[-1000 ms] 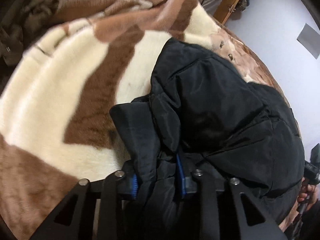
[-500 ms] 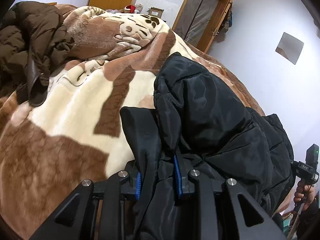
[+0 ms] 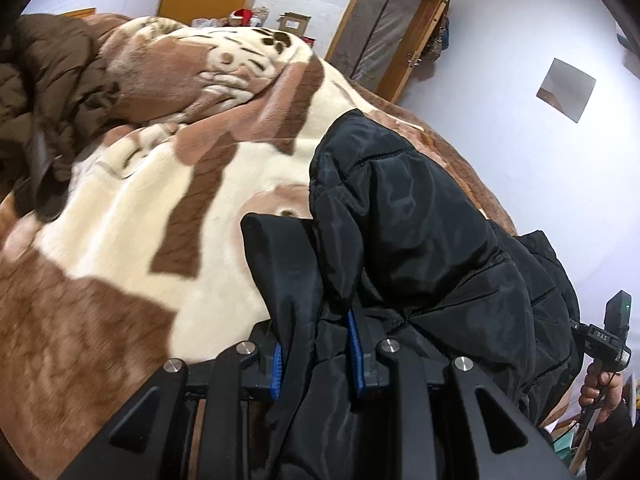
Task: Fold large clothes
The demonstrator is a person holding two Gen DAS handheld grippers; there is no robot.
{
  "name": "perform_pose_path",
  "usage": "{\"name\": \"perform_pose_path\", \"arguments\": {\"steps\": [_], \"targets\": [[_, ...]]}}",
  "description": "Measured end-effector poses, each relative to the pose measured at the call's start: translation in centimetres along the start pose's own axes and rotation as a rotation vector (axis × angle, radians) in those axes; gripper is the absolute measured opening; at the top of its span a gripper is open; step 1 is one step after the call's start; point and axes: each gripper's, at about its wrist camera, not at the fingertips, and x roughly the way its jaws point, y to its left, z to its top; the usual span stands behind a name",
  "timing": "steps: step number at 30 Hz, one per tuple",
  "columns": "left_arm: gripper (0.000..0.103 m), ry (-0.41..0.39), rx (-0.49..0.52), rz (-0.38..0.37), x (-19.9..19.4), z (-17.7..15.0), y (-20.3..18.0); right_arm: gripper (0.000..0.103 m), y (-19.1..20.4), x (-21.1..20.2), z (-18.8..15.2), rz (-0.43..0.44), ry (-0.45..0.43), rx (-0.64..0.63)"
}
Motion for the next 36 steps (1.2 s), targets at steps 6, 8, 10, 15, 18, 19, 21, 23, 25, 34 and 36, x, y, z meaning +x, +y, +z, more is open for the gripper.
{"name": "perform_pose_path", "arguments": {"steps": [6,8,10,15,18,19,21,23,25,34,36], "targets": [[0.026,0.016,0.026,-0.039,6.4,4.3,-3.5,0.024,-3.2,1.4,5.6,-0.047,-0.048,0.013],[0.026,0.02,0.037,-0.05,8.8,5.6,-4.8,0.024,-4.6,2.2,7.3,-0.064,-0.059,0.019],[0.026,0.025,0.046,-0.061,11.1,6.6,-6.1,0.024,-6.3,3.0,8.9,-0.085,-0.067,0.026],[0.027,0.048,0.092,-0.08,17.2,7.2,-9.0,0.025,-11.1,5.3,11.6,-0.132,-0.066,0.066],[0.028,0.09,0.073,-0.041,21.1,6.1,-8.9,0.028,-14.5,7.3,11.5,-0.16,-0.036,0.127],[0.03,0.109,0.061,-0.018,22.3,5.6,-8.5,0.033,-15.6,8.0,11.1,-0.163,-0.022,0.158],[0.035,0.148,0.009,0.002,23.8,4.4,-7.0,0.044,-16.8,8.3,10.4,-0.152,-0.027,0.207],[0.043,0.16,-0.039,-0.016,24.1,3.7,-5.7,0.051,-16.9,7.8,10.0,-0.145,-0.045,0.221],[0.045,0.166,-0.043,-0.014,23.5,3.5,-5.2,0.054,-16.2,7.1,10.0,-0.167,-0.041,0.214],[0.043,0.039,-0.048,0.052,16.6,5.8,-5.0,0.054,-11.7,0.6,11.1,-0.342,-0.215,0.115],[0.043,0.02,-0.01,0.033,16.2,6.5,-6.7,0.054,-10.2,0.9,11.7,-0.328,-0.217,0.074]]}}
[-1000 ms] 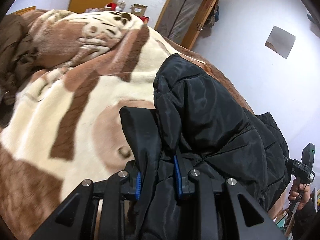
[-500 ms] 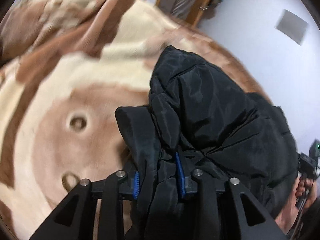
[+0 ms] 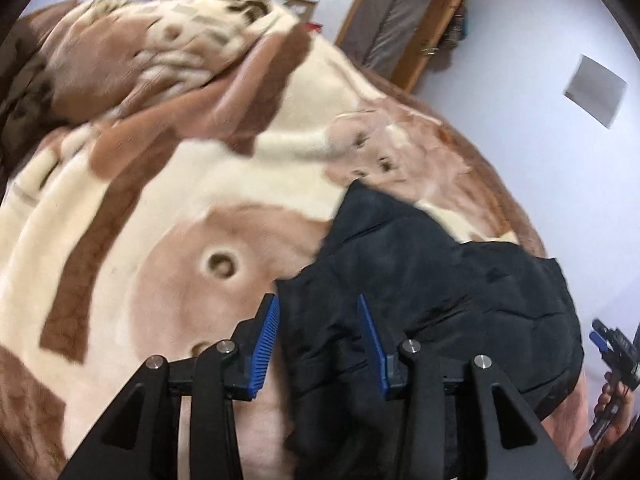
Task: Fold large clothes
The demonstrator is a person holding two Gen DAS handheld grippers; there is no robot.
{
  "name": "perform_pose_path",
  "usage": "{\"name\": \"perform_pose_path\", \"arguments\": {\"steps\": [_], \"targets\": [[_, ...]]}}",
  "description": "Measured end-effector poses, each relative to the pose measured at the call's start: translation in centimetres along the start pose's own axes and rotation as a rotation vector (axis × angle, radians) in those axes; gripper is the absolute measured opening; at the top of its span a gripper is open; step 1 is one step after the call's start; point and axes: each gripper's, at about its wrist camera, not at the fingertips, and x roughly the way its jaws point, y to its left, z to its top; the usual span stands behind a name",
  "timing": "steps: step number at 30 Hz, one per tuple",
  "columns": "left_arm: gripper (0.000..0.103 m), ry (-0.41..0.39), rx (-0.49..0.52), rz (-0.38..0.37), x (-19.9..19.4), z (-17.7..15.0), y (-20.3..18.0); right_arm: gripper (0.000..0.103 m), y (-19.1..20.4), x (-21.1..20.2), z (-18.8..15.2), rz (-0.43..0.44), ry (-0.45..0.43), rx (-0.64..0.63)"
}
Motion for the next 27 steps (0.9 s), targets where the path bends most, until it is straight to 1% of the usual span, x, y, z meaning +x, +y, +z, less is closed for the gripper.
{"name": "perform_pose_path", "arguments": {"steps": [2,4,5,6,8,10,13,16,20,23,27], "targets": [[0.043,-0.005,0.084,-0.005,0.8,0.5,-2.8,0.054,2.1,1.0,0.1,-0.009,0.016,-0.074],[0.043,-0.002,0.158,-0.006,2.2,0.6,-5.3,0.054,3.6,2.8,0.1,-0.023,0.046,-0.133],[0.043,0.002,0.192,0.008,3.3,0.5,-6.4,0.054,3.9,3.9,0.0,-0.025,0.064,-0.146],[0.043,0.017,0.217,0.024,4.5,0.5,-7.1,0.054,3.8,5.2,0.0,-0.045,0.084,-0.154],[0.044,0.049,0.238,0.061,7.0,0.1,-7.5,0.054,3.1,7.7,-0.5,-0.08,0.129,-0.17],[0.045,0.06,0.233,0.069,8.5,-0.1,-7.1,0.054,2.6,8.7,-1.0,-0.086,0.125,-0.179],[0.045,0.054,0.225,0.062,8.9,0.0,-6.8,0.054,3.0,8.8,-1.0,-0.109,0.114,-0.219],[0.045,0.051,0.222,0.062,8.0,0.1,-6.7,0.054,3.3,7.6,-0.9,-0.114,0.104,-0.202],[0.045,0.045,0.217,0.066,5.6,-0.4,-6.2,0.054,3.7,4.3,-1.2,-0.092,0.065,-0.159],[0.045,0.026,0.213,0.061,2.5,-1.4,-5.8,0.054,4.2,1.0,-2.6,-0.062,0.043,-0.136],[0.045,0.01,0.205,0.03,-2.0,-3.8,-6.0,0.054,5.7,-3.6,-5.7,-0.037,0.019,-0.14]]}}
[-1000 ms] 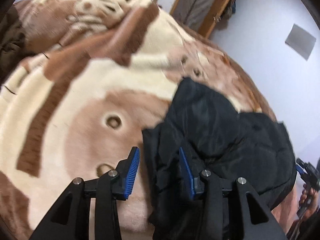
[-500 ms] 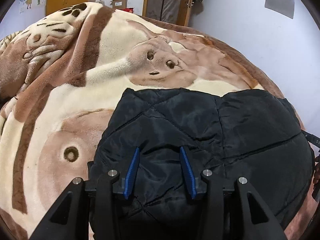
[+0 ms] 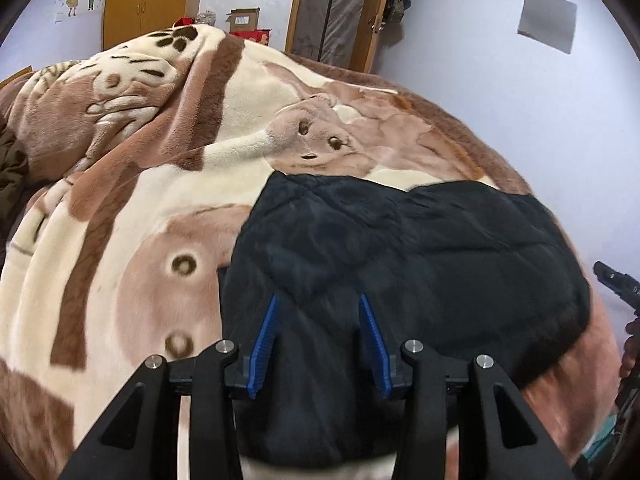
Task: Fold large clothes
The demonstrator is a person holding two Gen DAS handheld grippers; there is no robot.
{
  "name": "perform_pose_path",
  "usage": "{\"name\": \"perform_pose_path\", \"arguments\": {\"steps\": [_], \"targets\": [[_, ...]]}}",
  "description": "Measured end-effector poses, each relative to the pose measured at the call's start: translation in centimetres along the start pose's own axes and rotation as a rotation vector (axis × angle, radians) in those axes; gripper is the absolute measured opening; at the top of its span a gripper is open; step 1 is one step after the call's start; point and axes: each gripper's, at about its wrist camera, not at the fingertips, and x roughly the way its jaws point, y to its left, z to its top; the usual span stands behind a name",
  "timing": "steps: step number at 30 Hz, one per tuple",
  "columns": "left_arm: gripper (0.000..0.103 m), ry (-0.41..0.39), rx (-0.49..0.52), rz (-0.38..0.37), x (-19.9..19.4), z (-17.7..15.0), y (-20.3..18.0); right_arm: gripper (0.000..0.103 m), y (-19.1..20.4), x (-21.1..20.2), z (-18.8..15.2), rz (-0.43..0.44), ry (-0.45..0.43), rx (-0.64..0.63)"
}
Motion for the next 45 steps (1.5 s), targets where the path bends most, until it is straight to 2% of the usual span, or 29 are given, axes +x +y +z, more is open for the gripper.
{"name": "perform_pose_path", "arguments": {"steps": [12,16,18,23,29,39,45], "targets": [[0.045,0.021,0.049,-0.047,-10.4,-8.8,-4.1,0.054,6.9,-10.7,-9.2,0.036,-0.011,-0.072],[0.047,0.026,0.074,-0.039,-13.1,-11.5,-4.9,0.054,8.5,-13.1,-11.4,0.04,-0.011,-0.105],[0.051,0.025,0.081,-0.035,-14.4,-12.7,-5.2,0.054,9.3,-13.9,-12.4,0.02,-0.011,-0.122],[0.053,0.038,0.073,-0.046,-16.4,-14.6,-5.7,0.054,10.4,-15.6,-14.4,-0.012,-0.006,-0.171],[0.064,0.048,0.079,-0.063,-17.5,-15.8,-6.4,0.054,11.0,-17.1,-15.7,-0.022,-0.01,-0.203],[0.065,0.051,0.094,-0.043,-17.4,-15.6,-6.8,0.054,11.2,-17.0,-16.1,-0.027,0.004,-0.211],[0.065,0.05,0.093,-0.056,-17.5,-15.5,-7.0,0.054,11.3,-16.8,-16.2,-0.027,0.011,-0.216]]}}
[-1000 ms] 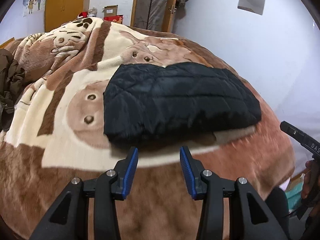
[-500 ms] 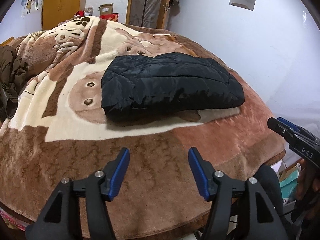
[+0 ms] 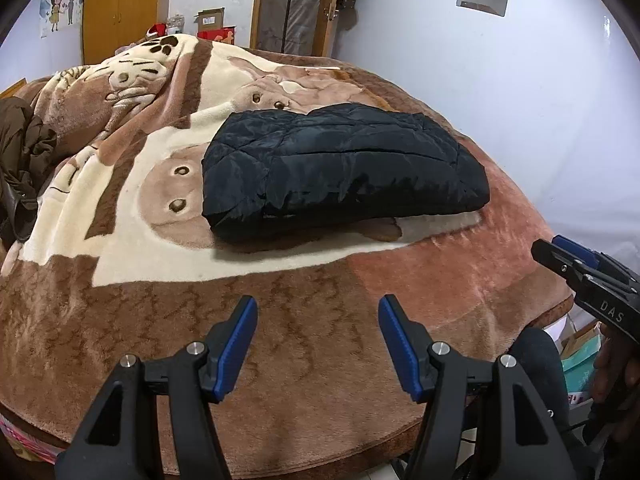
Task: Fold large clothes
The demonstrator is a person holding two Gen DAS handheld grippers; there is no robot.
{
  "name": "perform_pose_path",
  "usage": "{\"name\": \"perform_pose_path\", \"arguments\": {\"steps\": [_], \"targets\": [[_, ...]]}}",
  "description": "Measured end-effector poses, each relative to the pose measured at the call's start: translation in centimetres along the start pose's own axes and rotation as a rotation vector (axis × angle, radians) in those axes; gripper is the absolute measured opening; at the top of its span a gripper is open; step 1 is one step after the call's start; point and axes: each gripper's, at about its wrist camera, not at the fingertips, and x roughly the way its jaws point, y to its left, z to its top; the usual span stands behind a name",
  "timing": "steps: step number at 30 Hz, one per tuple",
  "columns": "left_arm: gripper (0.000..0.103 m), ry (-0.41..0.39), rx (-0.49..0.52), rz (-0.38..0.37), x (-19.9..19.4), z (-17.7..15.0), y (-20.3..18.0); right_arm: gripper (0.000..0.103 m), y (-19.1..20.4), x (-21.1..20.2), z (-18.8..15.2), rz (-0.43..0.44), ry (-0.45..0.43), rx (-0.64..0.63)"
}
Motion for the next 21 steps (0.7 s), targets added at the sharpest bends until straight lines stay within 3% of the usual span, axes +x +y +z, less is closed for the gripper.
{"name": "perform_pose_path", "arguments": {"steps": [9,21], "targets": [[0.065,-0.008,-0.005,-0.031,-0.36,-0.01,-0.1,0.054,0.0,0.08,-0.03,0.0,0.004,-0.004],[0.065,0.001,0.016,-0.004,-0.16,-0.24,-0.89,0.054,-0.04,0.14,-0.1,-0.002,0.006,-0.003]]}}
